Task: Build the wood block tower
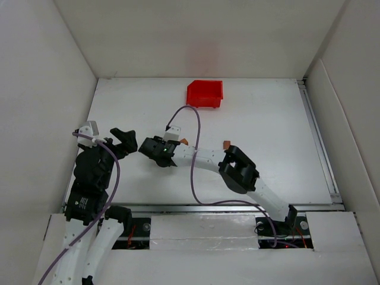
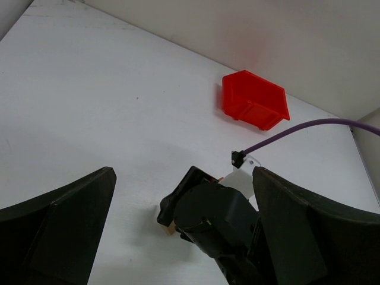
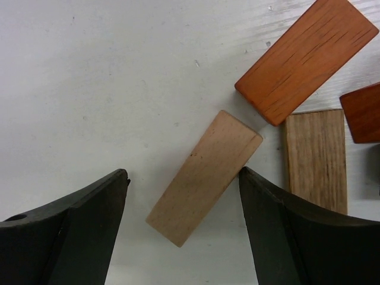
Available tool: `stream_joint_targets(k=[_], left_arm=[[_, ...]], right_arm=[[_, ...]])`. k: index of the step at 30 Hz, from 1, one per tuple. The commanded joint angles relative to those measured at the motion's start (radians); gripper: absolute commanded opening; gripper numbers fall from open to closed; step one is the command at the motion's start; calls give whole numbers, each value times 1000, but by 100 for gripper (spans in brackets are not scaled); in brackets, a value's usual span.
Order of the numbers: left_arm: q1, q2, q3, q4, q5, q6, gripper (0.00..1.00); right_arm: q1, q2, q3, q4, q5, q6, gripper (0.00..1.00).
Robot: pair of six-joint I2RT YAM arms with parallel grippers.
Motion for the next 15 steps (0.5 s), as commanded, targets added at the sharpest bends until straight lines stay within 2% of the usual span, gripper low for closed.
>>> stream_joint_targets(k=[1,3,4,6,7,9,10,12,13,15], left_arm=[[-6,-15,11,28,14,-7,99],[-6,-18,9,29,17,-5,99],[-6,-21,11,28,15,-5,99],[-6,-24,11,29,15,-5,99],[-6,-27,11,28,17,-5,99],[-6,-27,11,26,14,-4,99],[-6,-27,11,26,14,-4,99],[-6,-28,11,28,10,-4,99],[-6,-28,11,25,7,-4,99],[-6,-30,14,20,-6,-5,99]], right_arm=[[8,28,21,-16,9,61,77],[8,26,4,-4,-8,71,71],[18,20,-17,16,-10,72,61],[18,8,-36,36,-16,65,51],[18,5,-45,50,-20,54,43],[29,-3,-45,57,-26,40,38],[38,-9,-45,77,-28,11,31],[47,-33,-59,120,-39,-41,27],[57,-49,-74,213,-52,-129,21],[66,-95,-146,325,-91,-232,17]])
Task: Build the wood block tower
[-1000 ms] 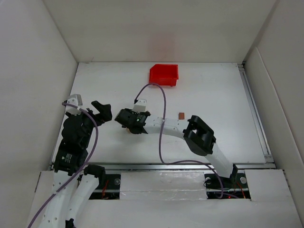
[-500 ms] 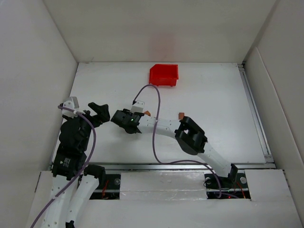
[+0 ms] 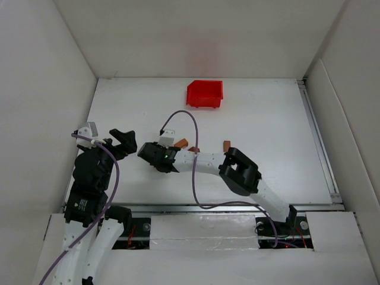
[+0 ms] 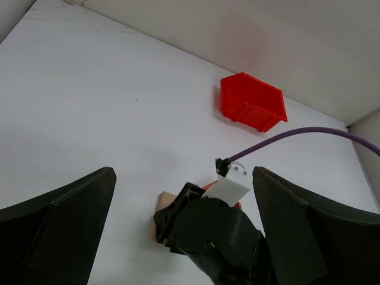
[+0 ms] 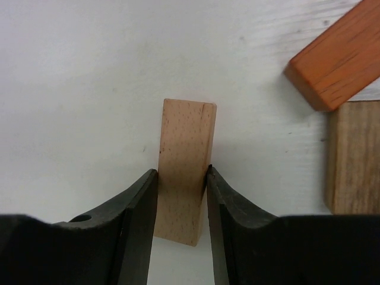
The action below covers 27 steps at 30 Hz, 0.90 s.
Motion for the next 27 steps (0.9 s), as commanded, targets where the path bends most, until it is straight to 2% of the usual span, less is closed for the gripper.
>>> stream_joint_targets(k=[1,4,7,10,14,18,22,27], left_arm=[[-6,-10,14,16,-14,-7,99],[-6,-8,17,11,-39,-11,99],[-6,-4,14,10,-45,-13,99],[-6,-4,12,13,-39,-11,99],[-6,-2,11,16,-36,-10,99],[-6,7,9,18,-24,-7,99],[-6,24,9,19,-18,-4,99],[-6,41,7,22,-8,0,99]], right_arm=[[47,-136,-99,286,-61,-256,13],[47,-296,-278,504,-129,-468,10],[3,-460,-451,610,-245,-634,8],[-30,-580,-604,597,-287,-737,7],[-85,-839,-847,600,-200,-820,8],[-233,-1012,-1037,598,-242,-869,10],[-348,-1089,-1113,564,-254,-883,11],[-455,-1062,-1142,587,-337,-889,12]])
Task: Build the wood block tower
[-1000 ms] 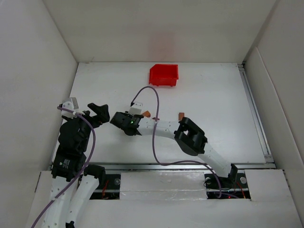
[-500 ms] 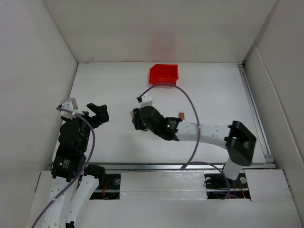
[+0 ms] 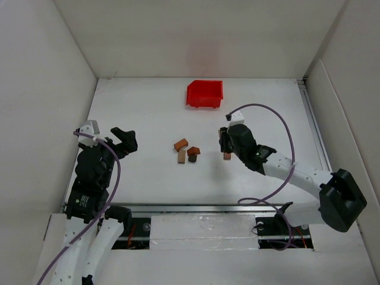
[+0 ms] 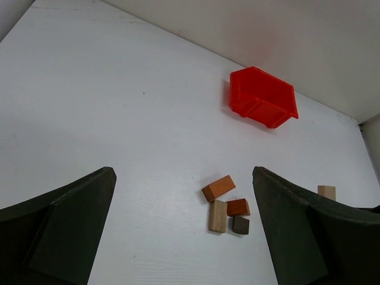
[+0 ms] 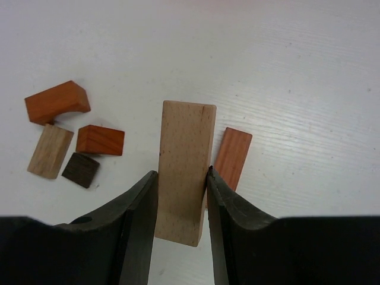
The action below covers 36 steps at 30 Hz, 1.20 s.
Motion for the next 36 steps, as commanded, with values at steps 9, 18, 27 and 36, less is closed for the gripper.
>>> stream_joint_targets(k=[9,18,27,36], left_arm=[[-6,33,4,40,25,5,99],[-6,44,4,42,34,8,99],[-6,42,4,43,37,10,99],[-6,39,4,45,43,11,99]], right_arm=[[-173,65,-43,89,-158,52,12],[-162,105,-26,54,-156,170,14],[-162,168,-3,37,-119,202,15],[-181,206,3,40,-132,198,18]])
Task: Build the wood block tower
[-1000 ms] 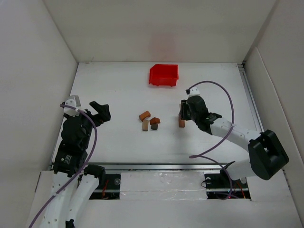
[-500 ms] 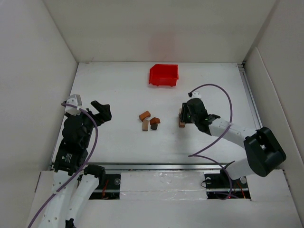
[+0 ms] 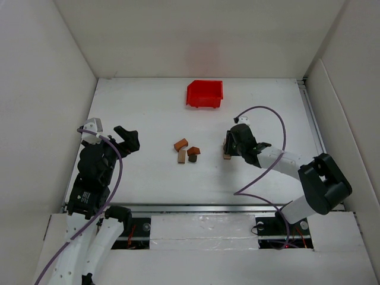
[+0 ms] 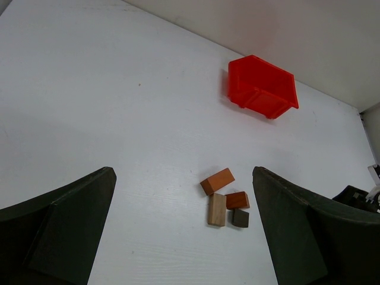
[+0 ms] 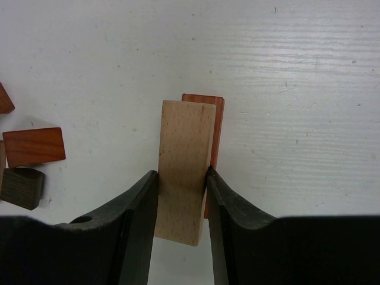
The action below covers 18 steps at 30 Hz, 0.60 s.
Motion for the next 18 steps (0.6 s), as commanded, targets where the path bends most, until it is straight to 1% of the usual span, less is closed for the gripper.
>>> stream_joint_targets(k=[1,18], left_arm=[[-6,-1,3,44,9,10,99],[-6,6,1,49,21,12,99]], right_arm=[[-9,28,47,21,3,1,18],[-46,84,85,36,-43,-27,22]])
